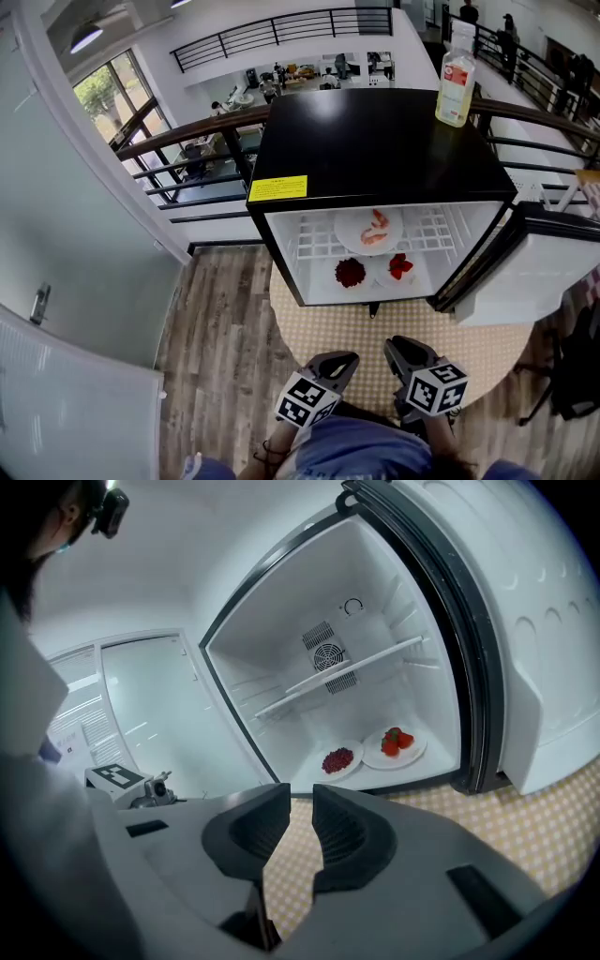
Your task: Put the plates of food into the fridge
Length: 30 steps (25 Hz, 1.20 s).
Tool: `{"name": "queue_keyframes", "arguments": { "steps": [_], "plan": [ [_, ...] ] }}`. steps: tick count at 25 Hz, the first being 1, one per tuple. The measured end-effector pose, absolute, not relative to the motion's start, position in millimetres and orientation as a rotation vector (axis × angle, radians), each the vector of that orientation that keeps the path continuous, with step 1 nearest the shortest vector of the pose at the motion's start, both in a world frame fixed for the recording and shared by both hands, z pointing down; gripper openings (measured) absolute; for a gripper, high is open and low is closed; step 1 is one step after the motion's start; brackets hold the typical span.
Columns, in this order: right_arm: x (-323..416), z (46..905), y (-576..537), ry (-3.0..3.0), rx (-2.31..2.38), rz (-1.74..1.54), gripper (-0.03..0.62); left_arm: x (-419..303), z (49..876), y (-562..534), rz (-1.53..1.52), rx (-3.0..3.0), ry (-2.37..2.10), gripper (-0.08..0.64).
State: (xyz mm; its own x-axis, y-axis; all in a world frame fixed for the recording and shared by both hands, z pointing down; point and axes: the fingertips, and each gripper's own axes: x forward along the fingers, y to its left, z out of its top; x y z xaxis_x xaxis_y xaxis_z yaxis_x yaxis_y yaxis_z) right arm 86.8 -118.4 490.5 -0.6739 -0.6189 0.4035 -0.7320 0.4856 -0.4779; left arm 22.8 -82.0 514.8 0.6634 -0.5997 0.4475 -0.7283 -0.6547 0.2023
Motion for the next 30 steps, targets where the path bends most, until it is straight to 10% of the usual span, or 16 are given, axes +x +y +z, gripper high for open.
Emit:
{"name": "queue_keyframes", "arguments": {
  "steps": [30],
  "plan": [
    [92.9,526.1,-34.9,-2.569,1.140,1.052,0.078,78.8,524.3,17.8,0.609,2.572,-0.897,0.020]
  ]
}}
